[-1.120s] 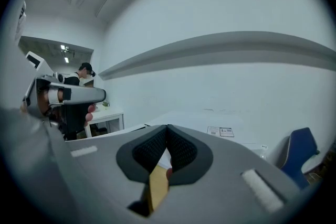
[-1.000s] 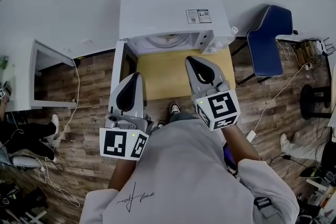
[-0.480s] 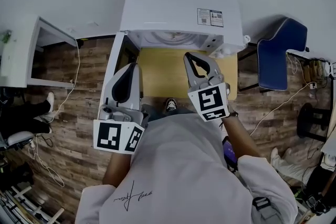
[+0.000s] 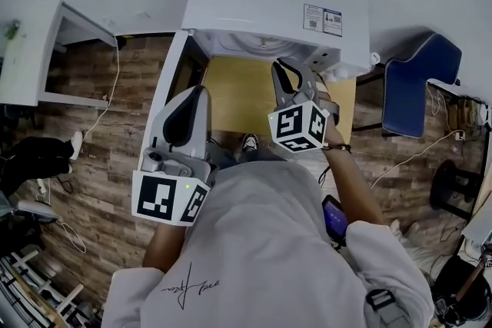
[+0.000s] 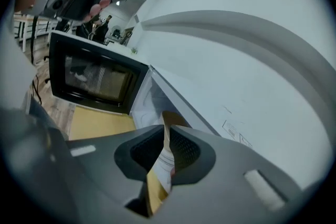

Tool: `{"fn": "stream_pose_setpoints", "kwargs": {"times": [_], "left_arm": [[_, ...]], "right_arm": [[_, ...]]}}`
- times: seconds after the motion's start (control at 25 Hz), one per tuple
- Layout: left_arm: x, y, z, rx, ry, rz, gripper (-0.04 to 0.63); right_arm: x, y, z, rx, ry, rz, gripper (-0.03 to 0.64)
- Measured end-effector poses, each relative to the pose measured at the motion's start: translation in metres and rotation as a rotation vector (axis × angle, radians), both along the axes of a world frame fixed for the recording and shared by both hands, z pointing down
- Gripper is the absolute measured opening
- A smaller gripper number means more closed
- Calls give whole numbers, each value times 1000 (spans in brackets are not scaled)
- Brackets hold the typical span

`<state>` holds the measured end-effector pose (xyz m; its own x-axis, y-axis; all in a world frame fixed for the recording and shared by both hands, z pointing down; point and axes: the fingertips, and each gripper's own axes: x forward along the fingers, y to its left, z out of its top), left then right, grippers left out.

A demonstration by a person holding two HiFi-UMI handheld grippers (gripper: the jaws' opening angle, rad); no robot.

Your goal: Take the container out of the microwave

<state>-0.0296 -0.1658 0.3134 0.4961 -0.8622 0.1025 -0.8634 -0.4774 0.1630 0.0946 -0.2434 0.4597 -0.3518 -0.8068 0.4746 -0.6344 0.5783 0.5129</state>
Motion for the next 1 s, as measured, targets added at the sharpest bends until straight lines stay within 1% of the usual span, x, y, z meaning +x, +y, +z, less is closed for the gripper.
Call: {"fn": "stream_pose_setpoints", "kwargs": {"times": [0.08,0.4,0.48,0.56,0.68,0.8,0.88,1.0], "left_arm": [[1,6,-1,-4,-13,10,0],[-3,9,4,-29,-30,16,0],[-4,10,5,-31,-32,12,-1],[-6,10,5,-31,-32,6,0],[-11,11,5,-31,-32,-5,-1],[-18,13,5,-34,-35,-19,-1],[-22,14,5,-37,-37,-25,-1],[-27,17,6,-42,-33,-33,0]], "right_arm": [[0,-3,8,0,41,-11,48],[-9,-32,42,-34,141,-30,64],[-11,-39,50,-38,166,-27,72],[-12,-44,58,-43,187,-23,97],[-14,-50,68,-48,216,-13,97],[-15,-60,79,-35,283,-7,102],[-14,-67,88,-35,330,-1,118],[-11,-75,98,-49,367,18,130]]}}
